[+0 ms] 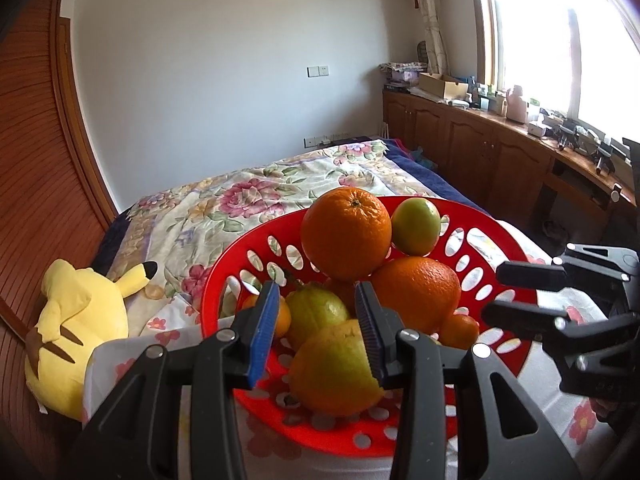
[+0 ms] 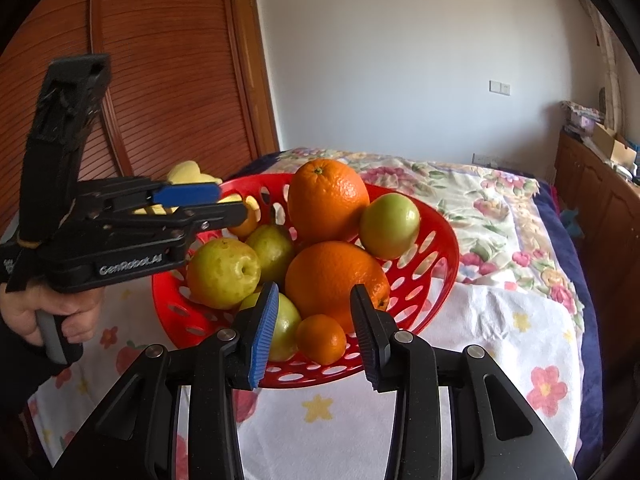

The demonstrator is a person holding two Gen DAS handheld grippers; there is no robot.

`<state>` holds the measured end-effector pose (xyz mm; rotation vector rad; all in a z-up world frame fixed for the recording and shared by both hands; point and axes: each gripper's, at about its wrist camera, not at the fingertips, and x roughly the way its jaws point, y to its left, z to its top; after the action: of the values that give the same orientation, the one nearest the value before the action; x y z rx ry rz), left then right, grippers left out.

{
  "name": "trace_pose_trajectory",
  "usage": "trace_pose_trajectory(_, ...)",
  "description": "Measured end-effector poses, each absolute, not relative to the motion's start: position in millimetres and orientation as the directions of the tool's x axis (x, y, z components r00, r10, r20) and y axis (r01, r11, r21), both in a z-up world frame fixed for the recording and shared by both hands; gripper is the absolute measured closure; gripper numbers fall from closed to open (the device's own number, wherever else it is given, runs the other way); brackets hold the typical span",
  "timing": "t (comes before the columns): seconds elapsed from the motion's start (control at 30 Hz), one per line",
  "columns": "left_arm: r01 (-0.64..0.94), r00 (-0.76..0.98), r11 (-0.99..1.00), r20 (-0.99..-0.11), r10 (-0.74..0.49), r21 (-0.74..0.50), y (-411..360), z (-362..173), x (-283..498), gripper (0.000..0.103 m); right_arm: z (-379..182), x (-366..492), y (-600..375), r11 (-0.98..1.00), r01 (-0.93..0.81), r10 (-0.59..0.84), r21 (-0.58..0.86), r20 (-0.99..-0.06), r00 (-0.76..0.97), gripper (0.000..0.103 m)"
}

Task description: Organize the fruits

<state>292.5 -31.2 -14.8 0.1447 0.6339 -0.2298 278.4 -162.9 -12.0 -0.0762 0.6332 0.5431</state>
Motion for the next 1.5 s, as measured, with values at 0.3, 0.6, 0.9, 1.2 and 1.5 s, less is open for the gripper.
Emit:
trace_pose_trajectory(0.3,0.240,0.800,0.969,-0.577,-0.164,0.057,-26.7,-7.0,254.6,0.055,0.1,253.7,-164.4,0.871,-0.483,0.445,0.088,-0.557,0.701,0.066)
trace_pose_trajectory(0.6,0.224,0.818,0.974,-0.550,-0.168,0.036,-23.1,0.3,216.0,0.045,4.1,222.2,-165.4,0.891,-0.447,0.419,0.084,-0.533,0.735,0.061)
trace_pose_trajectory(0.9,0.218,0.850,0.975,-0.497,-0.172,0.036,-19.1,15.3,174.7,0.033,14.2,188.6,-165.7,0.908,-0.413,0.388,0.066,-0.501,0.774,0.052)
trace_pose_trajectory(1.2,0.190,0.884,0.981,-0.442,-0.154,0.040,-12.1,40.6,131.0,0.013,34.7,154.3,-173.9,0.922,-0.380,0.368,0.069,-0.459,0.809,0.042)
trace_pose_trajectory(1.5,0.160,0.903,0.985,-0.412,-0.120,0.065,-12.5,62.5,96.1,0.008,63.5,114.2,-188.8,0.942,-0.333,0.319,0.035,-0.396,0.861,0.018)
